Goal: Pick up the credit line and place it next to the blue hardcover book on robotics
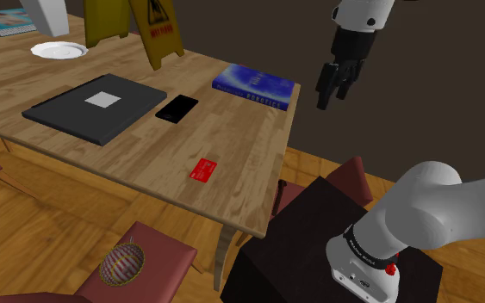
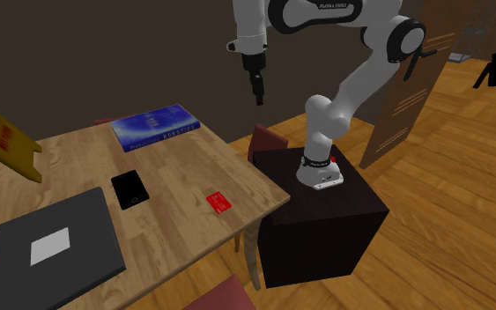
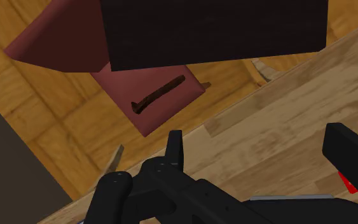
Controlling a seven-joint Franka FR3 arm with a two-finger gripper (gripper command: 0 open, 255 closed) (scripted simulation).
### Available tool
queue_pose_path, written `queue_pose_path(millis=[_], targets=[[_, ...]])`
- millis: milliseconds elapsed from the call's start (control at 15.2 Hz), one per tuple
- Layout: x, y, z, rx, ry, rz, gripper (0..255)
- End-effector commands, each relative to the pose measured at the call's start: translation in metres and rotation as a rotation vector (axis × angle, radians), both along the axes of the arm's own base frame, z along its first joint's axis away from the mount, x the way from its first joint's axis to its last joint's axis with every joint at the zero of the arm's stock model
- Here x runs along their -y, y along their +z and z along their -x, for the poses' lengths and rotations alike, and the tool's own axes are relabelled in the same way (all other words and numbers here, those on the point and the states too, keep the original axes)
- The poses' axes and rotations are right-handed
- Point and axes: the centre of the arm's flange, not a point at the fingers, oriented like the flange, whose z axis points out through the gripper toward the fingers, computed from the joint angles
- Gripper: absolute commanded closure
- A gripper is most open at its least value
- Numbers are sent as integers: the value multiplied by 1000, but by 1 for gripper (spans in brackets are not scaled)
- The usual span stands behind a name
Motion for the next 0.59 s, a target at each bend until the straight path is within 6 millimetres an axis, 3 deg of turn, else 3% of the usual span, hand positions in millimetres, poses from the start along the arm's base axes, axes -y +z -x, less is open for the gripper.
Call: queue_pose_path(millis=[0, 528], targets=[[0, 0, 0, 0, 0, 0, 0], [-60, -65, -43, -107, -286, -81, 0]])
